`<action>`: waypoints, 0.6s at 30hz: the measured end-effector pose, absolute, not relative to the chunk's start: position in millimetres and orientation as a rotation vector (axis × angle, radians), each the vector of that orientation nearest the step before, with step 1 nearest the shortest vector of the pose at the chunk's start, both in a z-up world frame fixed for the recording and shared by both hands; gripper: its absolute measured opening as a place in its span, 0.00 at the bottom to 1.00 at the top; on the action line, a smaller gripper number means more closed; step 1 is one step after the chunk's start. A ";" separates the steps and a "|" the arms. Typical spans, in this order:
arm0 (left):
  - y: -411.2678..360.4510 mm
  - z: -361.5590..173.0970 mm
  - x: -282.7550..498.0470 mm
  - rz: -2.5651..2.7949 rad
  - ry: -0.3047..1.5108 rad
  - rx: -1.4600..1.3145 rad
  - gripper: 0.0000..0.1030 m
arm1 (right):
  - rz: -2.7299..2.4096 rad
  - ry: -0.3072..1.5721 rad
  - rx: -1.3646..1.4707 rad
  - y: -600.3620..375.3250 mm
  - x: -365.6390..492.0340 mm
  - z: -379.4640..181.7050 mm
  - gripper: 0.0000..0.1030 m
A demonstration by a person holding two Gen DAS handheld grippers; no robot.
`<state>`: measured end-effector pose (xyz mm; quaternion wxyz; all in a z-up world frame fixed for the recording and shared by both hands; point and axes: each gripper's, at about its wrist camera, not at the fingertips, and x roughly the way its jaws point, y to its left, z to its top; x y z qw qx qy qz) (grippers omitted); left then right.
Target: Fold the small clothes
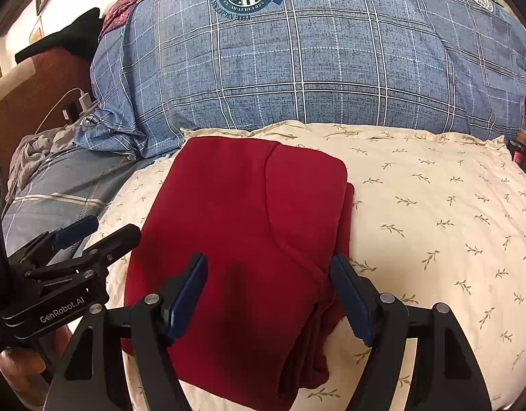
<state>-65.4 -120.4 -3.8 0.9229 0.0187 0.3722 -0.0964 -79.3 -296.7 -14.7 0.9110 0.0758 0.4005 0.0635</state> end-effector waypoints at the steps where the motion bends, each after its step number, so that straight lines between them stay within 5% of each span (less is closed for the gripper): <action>1: -120.6 -3.8 -65.6 -0.198 0.764 0.041 0.79 | 0.129 0.826 0.157 -296.4 -79.4 -14.7 0.73; 18: -122.5 -3.2 -65.9 -0.207 0.761 0.050 0.79 | 0.132 0.835 0.144 -294.3 -77.5 -14.3 0.73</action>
